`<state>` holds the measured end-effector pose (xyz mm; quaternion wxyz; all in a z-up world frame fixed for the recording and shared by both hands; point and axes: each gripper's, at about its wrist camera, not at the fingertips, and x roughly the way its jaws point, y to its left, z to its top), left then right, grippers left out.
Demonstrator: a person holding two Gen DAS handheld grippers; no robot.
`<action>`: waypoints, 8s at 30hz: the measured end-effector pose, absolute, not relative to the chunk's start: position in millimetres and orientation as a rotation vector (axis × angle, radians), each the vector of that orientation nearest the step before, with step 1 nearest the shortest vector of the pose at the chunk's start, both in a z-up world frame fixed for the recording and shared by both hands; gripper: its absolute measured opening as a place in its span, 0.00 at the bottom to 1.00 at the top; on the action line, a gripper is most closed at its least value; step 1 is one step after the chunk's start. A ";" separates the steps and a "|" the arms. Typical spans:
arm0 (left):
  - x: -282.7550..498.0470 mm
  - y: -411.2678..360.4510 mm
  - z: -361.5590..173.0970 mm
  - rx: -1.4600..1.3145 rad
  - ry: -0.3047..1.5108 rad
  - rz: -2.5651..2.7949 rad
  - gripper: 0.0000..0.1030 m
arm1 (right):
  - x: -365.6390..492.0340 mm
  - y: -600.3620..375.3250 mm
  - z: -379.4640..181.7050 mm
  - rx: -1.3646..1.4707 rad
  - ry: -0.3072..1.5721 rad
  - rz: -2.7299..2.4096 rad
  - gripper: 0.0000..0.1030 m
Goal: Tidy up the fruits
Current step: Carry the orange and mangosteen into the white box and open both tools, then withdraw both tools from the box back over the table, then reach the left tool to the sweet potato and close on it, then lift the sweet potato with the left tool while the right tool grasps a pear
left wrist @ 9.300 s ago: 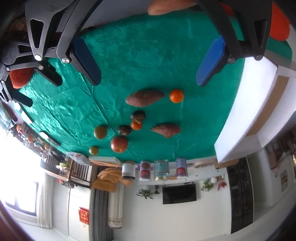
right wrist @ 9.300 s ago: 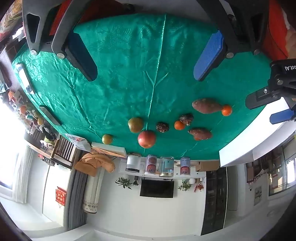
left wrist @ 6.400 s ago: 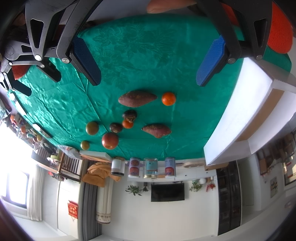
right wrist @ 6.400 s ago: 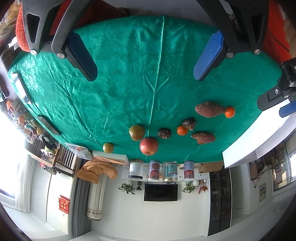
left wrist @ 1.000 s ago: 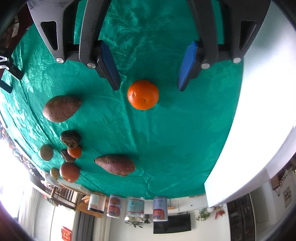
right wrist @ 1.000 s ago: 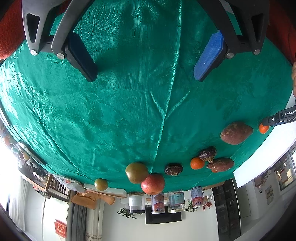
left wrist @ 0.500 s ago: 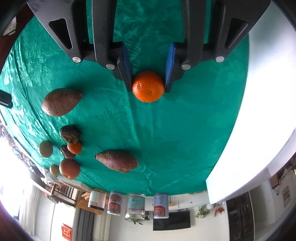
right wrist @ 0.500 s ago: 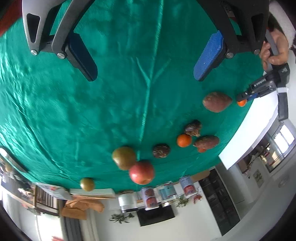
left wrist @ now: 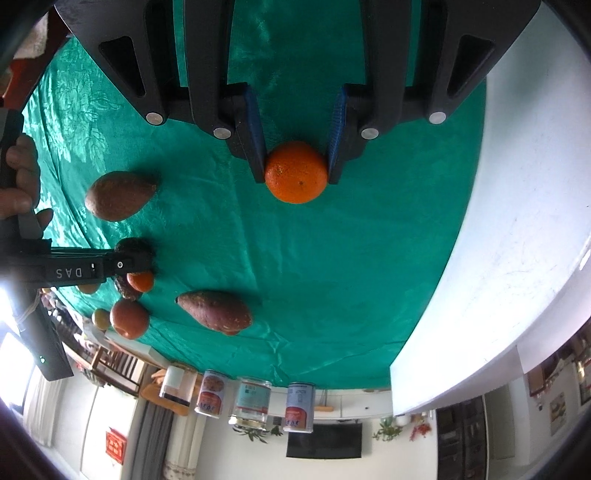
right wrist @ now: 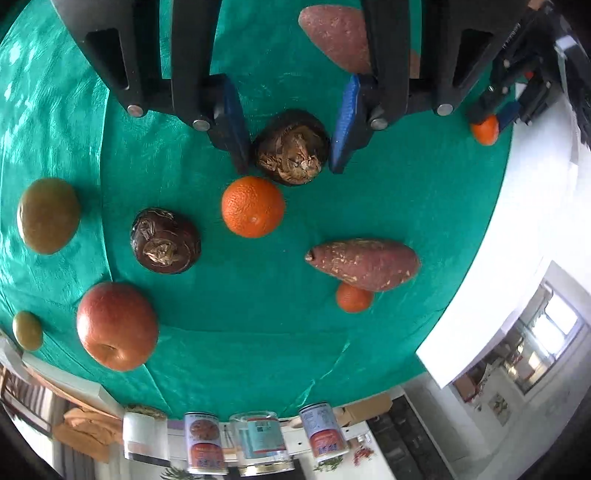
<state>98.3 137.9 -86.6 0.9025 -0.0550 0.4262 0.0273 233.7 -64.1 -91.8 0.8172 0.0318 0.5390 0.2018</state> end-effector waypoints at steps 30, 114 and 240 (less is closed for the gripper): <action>-6.5 304.6 13.1 -0.324 0.780 0.546 0.76 | 152.3 167.1 59.9 0.051 0.917 0.997 0.61; 93.8 113.1 -102.8 -0.099 0.911 0.250 1.00 | 137.3 -296.5 -102.2 -0.005 0.903 0.002 0.94; 123.4 118.5 -84.7 0.014 1.116 0.030 0.65 | 141.4 -286.8 -106.8 -0.032 0.927 0.067 1.00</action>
